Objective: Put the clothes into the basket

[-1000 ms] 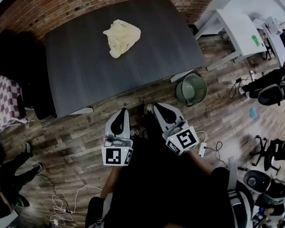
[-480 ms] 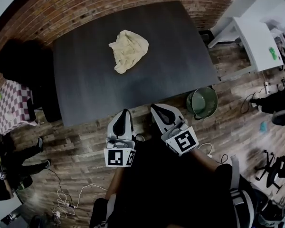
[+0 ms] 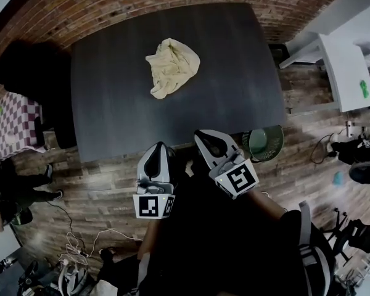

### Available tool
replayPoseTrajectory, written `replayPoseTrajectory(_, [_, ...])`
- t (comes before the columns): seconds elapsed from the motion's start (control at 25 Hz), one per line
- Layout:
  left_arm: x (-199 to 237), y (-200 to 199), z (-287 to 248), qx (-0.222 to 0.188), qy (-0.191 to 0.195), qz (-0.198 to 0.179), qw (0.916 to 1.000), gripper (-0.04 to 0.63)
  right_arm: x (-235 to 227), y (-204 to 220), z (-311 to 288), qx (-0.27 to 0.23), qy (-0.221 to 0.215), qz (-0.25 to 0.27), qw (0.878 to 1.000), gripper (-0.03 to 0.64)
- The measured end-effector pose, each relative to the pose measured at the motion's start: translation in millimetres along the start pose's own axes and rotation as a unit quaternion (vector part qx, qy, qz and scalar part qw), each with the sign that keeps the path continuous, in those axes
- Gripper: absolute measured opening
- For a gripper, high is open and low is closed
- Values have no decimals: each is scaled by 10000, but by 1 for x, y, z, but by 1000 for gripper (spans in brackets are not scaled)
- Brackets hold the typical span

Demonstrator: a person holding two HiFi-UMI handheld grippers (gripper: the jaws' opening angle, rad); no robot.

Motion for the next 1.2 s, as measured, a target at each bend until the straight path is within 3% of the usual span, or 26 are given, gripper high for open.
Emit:
replayPoseTrajectory(0.2, [27, -2, -19, -16, 70, 79, 9999, 5, -9, -3, -30, 89, 164, 22, 9998, 8])
replayPoseTrajectory(0.6, [111, -26, -62, -54, 701, 11, 9975, 5, -12, -15, -110, 307, 888, -7, 9956, 8])
replayPoseTrajectory(0.88, [171, -28, -85, 148, 1032, 125, 9945, 3, -17, -17, -166, 653, 1315, -47, 9891, 11])
replayPoseTrajectory(1.04, [185, -28, -97, 235, 1109, 168, 9934, 4, -29, -15, -184, 916, 1308, -104, 9871, 99])
replayPoseTrajectory(1.2, [192, -29, -116, 301, 1004, 149, 9944, 3, -51, -5, -204, 1232, 1036, -250, 9866, 188])
Point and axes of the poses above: the fingertips, and each gripper's own axes: z backward along the fingers, x to its left, y out of its underside, the point moved 10 cm from there along z, backward along the fingers, and after that the axes turned 3 degrees about z, right-handed, at the moved point
